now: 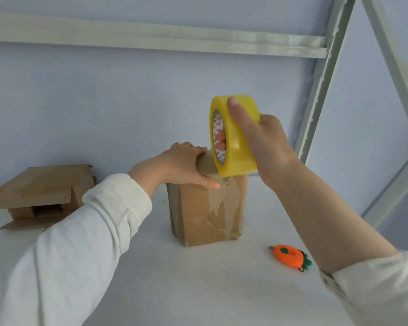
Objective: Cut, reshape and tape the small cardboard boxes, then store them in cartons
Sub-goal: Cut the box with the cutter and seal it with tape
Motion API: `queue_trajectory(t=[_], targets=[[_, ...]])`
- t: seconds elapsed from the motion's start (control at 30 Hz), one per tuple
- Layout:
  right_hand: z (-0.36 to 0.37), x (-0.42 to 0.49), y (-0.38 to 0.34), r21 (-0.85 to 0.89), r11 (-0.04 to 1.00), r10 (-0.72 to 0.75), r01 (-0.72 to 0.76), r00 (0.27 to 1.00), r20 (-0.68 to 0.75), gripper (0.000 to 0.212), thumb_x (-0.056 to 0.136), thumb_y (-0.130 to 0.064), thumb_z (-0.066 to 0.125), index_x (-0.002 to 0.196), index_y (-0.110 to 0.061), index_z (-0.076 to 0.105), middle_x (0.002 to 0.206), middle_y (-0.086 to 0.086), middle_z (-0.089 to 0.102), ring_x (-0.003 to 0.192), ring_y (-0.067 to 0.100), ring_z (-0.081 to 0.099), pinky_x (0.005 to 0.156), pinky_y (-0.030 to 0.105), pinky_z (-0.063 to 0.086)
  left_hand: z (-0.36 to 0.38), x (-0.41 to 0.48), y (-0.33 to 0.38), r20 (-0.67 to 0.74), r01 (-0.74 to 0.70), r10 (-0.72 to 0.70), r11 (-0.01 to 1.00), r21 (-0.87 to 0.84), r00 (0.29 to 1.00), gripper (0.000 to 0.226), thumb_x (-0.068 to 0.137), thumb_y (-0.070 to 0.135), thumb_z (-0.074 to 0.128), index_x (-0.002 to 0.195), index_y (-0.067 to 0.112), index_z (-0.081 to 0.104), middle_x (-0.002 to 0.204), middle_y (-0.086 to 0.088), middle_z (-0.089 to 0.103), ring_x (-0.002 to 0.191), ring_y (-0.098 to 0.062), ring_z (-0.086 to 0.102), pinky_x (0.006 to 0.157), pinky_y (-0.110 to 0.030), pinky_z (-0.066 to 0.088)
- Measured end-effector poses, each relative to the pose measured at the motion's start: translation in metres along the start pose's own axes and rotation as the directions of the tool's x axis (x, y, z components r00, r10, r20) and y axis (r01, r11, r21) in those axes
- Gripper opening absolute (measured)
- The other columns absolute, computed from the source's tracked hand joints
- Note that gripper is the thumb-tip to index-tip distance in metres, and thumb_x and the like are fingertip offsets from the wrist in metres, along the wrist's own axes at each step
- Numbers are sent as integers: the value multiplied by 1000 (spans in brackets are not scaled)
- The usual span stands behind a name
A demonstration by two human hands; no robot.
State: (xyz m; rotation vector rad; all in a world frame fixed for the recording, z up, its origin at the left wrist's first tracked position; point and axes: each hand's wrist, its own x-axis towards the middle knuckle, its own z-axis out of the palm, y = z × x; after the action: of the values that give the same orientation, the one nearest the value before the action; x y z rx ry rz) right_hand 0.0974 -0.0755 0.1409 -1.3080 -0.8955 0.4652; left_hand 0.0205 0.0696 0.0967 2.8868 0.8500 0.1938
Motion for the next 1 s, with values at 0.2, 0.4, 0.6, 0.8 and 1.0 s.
queue_trajectory(t=[0.2, 0.4, 0.6, 0.8, 1.0], targets=[[-20, -52, 3, -60, 989, 137, -136, 990, 22, 51, 84, -45, 60, 44, -13, 61, 43, -5, 62, 37, 3, 57, 35, 13, 42, -3, 10, -3, 18, 22, -22, 1000, 6, 1000, 79, 40, 87, 53, 100, 36, 53, 92, 5, 54, 96, -21, 54, 79, -34, 46], [-28, -84, 47, -82, 962, 261, -259, 965, 10, 35, 83, -43, 57, 77, -8, 65, 54, 2, 67, 44, 10, 61, 41, 15, 45, -4, 9, 1, 37, 43, -43, 999, -4, 998, 95, 62, 70, 66, 140, 26, 34, 130, -2, 43, 124, -22, 38, 100, -37, 38], [-16, -84, 85, -183, 956, 229, -231, 973, -31, 29, 83, -40, 61, 84, -12, 59, 63, 4, 70, 52, 9, 65, 48, 18, 45, -1, 9, 2, 23, 36, -37, 999, 34, 999, 99, 64, 70, 65, 144, 24, 29, 133, -3, 43, 125, -22, 39, 102, -36, 37], [-36, -74, 15, 23, 980, 192, -196, 975, 116, 35, 69, -42, 63, 56, -11, 71, 59, 3, 70, 48, 14, 66, 45, 21, 53, -38, -9, -10, 196, 97, -38, 949, -301, 980, 72, 50, 79, 64, 104, 31, 70, 105, 14, 68, 100, -8, 63, 83, -23, 45], [-30, -40, 20, -8, 958, 274, -288, 904, 329, 26, 83, -26, 61, 69, -11, 75, 77, 2, 74, 68, 15, 70, 75, 34, 56, 11, -4, -4, 24, 137, -135, 970, -199, 991, 52, 86, 60, 45, 106, 16, 66, 108, -3, 66, 98, -18, 58, 80, -28, 41]])
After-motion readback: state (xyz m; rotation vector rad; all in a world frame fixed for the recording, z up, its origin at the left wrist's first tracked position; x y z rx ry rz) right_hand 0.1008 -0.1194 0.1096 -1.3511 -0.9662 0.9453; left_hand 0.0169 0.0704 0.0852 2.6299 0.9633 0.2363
